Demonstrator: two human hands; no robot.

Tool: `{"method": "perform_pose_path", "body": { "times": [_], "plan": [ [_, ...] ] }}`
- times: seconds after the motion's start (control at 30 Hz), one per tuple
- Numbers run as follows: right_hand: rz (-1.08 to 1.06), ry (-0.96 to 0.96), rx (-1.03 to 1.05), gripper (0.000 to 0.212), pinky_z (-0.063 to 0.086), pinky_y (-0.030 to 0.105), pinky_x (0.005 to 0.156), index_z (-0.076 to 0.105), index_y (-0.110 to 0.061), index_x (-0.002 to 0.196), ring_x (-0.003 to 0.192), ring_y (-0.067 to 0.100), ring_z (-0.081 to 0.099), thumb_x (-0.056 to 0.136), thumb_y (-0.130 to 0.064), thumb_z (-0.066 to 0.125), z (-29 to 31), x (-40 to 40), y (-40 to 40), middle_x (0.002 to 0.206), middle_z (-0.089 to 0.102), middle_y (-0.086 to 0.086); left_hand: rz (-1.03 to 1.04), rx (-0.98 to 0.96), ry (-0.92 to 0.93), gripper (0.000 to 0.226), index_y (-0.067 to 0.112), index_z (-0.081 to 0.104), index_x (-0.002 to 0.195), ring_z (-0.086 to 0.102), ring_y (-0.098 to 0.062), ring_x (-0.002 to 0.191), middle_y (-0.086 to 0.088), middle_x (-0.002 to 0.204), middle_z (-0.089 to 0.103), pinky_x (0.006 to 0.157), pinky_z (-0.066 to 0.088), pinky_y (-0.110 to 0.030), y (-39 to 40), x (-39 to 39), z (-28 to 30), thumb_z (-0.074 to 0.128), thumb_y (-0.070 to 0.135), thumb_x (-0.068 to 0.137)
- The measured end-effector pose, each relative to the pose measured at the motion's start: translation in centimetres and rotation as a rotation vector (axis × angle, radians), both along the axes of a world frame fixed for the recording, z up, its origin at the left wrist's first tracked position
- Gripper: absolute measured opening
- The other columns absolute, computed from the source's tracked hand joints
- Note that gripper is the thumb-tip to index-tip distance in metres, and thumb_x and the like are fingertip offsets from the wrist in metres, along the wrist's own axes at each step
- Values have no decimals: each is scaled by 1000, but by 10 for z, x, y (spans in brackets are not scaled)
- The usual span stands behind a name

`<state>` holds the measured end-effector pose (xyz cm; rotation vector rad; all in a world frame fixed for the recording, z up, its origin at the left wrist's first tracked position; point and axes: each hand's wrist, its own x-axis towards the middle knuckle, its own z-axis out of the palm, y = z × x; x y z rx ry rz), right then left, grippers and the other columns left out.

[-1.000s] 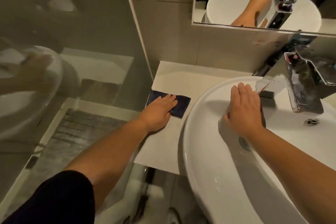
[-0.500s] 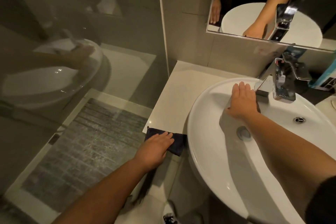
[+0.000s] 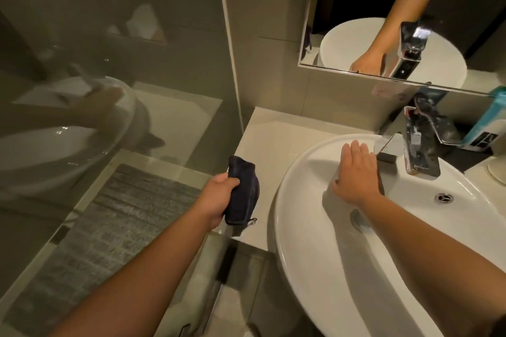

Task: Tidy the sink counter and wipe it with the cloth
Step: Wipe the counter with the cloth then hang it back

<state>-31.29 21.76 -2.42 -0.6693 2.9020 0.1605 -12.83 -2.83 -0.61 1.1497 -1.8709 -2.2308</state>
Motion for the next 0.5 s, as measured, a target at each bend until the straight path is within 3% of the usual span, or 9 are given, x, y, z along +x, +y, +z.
{"method": "perform_pose_path", "body": {
  "times": [0.1,0.17,0.3,0.37,0.43,0.5],
  "plan": [
    [-5,20,4,93,1,49,117,4,-2,149,146,39,0,82,-40,55,-3,-1,-1,159,4,20,-172,-316,67,24,20,65,83,65,-9,67,6,71,70,60,50,-23,-9,-77,5,44,10,91],
    [0,27,-5,90,0,49,117,5,-2,150,146,38,0,82,-39,53,-6,-3,-1,159,4,20,-341,-621,92,23,23,60,87,61,-5,63,7,73,67,54,45,-19,-12,-131,5,40,14,91],
    [6,29,-28,88,-3,50,117,7,-3,150,146,38,-1,83,-38,53,-11,-5,-2,159,4,20,-758,-1102,149,42,20,49,134,57,-31,108,-9,126,61,85,44,-35,0,-235,-21,43,14,92],
    [9,40,-55,89,-3,51,116,13,-3,150,146,40,2,81,-36,57,-14,-5,-1,159,9,21,-1030,-1198,226,49,16,43,140,44,-29,128,-8,145,46,104,35,-36,19,-269,-42,46,11,92],
    [16,48,-71,89,-1,51,116,15,-3,150,146,40,4,79,-36,58,-17,-7,-1,159,11,21,-1252,-1263,289,50,13,42,140,34,-28,137,-10,150,38,112,26,-39,35,-287,-63,47,8,91],
    [13,46,-71,89,-5,50,116,10,-7,151,147,38,-2,81,-39,54,-20,-8,0,160,5,18,-1283,-1297,330,53,14,39,143,26,-24,141,-8,154,32,115,18,-38,36,-293,-77,46,8,90]
  ]
}}
